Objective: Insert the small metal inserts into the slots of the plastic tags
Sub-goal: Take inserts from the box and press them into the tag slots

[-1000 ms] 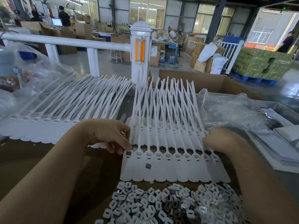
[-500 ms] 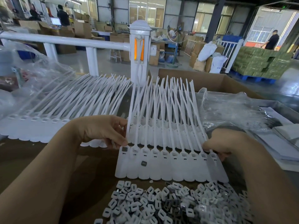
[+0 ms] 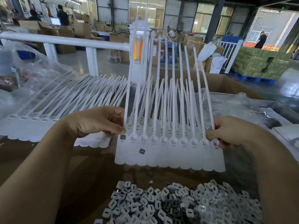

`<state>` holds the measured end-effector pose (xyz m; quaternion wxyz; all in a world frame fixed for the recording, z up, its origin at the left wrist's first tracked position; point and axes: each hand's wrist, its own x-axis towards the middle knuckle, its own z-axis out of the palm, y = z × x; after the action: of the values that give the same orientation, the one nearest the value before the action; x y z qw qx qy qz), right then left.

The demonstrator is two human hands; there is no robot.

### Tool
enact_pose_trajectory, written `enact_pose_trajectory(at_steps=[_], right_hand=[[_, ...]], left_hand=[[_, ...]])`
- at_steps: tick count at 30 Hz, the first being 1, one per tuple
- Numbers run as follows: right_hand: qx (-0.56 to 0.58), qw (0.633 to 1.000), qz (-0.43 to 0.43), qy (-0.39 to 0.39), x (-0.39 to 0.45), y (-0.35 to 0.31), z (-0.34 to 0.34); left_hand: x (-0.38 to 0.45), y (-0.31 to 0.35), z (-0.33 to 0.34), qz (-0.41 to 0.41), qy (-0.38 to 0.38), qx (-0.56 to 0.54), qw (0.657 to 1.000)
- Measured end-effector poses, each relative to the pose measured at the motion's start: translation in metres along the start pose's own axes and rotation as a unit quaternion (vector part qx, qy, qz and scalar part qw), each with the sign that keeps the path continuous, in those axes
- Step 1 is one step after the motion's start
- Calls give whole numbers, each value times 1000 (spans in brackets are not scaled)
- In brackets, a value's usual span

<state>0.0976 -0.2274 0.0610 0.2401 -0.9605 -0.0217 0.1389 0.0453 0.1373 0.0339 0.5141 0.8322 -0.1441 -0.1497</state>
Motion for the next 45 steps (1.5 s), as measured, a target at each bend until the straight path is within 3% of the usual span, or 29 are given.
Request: enact_pose_trajectory(at_steps=[8, 15, 18, 20, 21, 23, 25, 26, 30, 38, 45], right_hand=[[35, 999, 1, 38, 18, 6, 33], [-63, 997, 14, 47, 22, 4, 35], [-193, 972, 7, 138, 15, -7, 31], [-163, 958, -82, 222, 3, -25, 33], [-117, 958, -145, 218, -5, -38, 36], [-46, 959, -258, 104, -25, -67, 49], [-73, 944, -320, -22, -39, -88, 72], [-98, 936, -334, -49, -42, -93, 84], [-147, 944, -293, -35, -39, -96, 111], [-128, 959, -251, -14, -33, -90, 115], [-156, 948, -278, -11, -32, -93, 119]], left_hand=[[11, -7, 11, -58, 110, 49, 991], [17, -11, 14, -124, 96, 88, 984], [18, -11, 15, -145, 94, 96, 980], [18, -10, 15, -156, 91, 97, 979], [19, -9, 16, -161, 87, 100, 978], [19, -7, 17, -166, 83, 106, 977], [18, -6, 18, -169, 77, 105, 977], [17, -4, 18, -171, 71, 105, 977], [18, -4, 20, -182, 55, 118, 975], [19, -7, 20, -187, 54, 121, 973], [20, -8, 21, -194, 60, 117, 972]])
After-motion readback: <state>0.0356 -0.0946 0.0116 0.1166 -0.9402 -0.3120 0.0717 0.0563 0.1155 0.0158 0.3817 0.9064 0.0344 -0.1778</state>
